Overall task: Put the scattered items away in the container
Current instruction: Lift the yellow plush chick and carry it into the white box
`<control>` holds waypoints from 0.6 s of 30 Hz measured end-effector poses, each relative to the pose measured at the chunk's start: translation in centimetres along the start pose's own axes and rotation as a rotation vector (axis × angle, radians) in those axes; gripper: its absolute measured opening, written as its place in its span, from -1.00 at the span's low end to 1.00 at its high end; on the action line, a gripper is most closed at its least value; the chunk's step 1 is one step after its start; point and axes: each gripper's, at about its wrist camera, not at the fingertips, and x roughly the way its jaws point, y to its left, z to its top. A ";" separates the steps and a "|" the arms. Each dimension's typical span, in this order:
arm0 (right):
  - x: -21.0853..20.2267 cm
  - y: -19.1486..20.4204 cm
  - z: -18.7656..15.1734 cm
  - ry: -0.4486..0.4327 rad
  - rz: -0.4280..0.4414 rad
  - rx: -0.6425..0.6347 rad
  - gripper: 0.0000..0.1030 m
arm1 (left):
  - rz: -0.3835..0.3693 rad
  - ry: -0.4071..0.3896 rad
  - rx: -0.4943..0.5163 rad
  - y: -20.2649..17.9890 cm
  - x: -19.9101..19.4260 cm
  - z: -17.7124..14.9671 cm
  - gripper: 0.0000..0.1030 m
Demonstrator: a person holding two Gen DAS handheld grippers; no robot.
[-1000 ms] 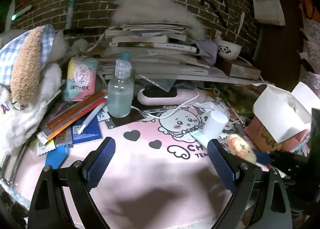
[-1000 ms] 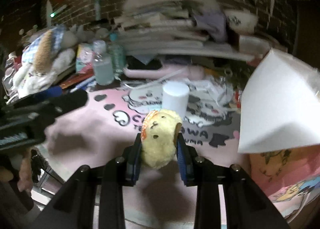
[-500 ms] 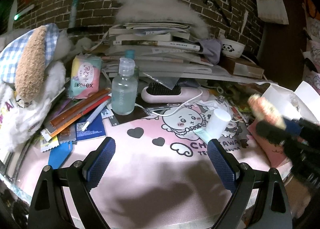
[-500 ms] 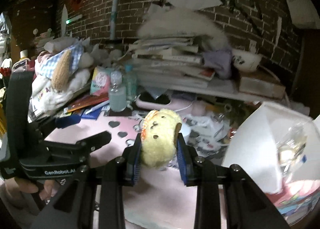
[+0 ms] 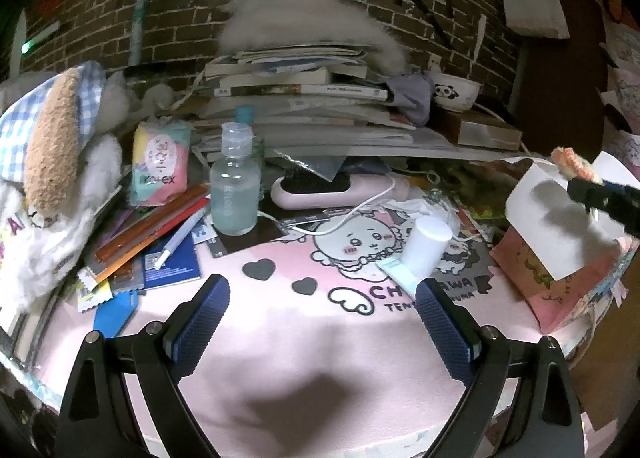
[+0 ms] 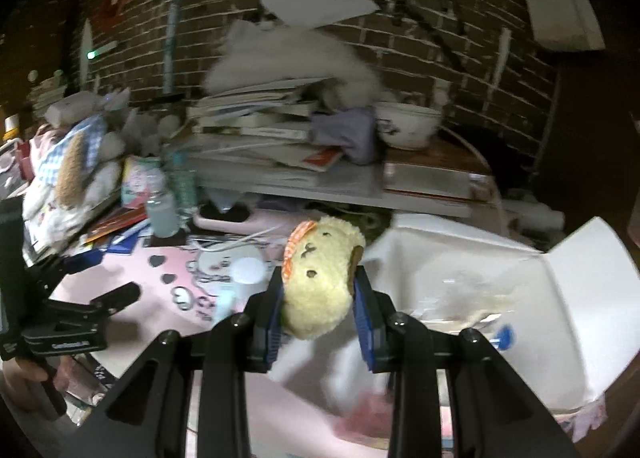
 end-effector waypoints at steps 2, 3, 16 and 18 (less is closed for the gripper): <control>-0.2 -1.3 0.3 0.017 -0.026 0.007 -0.45 | -0.002 -0.005 0.013 -0.4 -0.1 0.1 0.81; -0.3 -2.0 0.4 0.028 -0.040 0.009 -0.45 | -0.004 -0.010 0.020 -0.7 -0.2 0.1 0.81; 0.0 -7.5 1.3 0.210 -0.176 0.007 -0.45 | -0.046 -0.034 0.069 -2.7 -0.8 0.4 0.81; 0.4 -8.2 1.2 0.260 -0.183 0.006 -0.45 | -0.047 -0.034 0.072 -2.9 -0.7 0.4 0.81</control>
